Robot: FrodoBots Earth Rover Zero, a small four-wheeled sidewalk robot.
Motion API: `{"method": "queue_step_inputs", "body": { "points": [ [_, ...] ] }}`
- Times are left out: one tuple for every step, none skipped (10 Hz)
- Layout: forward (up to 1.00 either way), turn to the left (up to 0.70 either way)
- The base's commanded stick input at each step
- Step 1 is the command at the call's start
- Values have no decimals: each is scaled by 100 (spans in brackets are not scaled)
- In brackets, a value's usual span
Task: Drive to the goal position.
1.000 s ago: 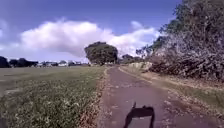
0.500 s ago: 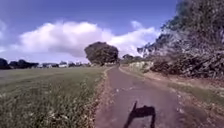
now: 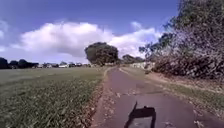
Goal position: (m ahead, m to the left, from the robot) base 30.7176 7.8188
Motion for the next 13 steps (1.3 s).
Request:
{"method": "queue_step_inputs", "body": {
  "points": [
    [70, 0],
    [70, 0],
    [70, 3],
    [70, 8],
    [70, 13],
    [70, 13],
    [70, 12],
    [70, 6],
    [70, 3],
    [70, 1],
    [70, 0],
    [70, 0],
    [70, 0]
  ]
}}
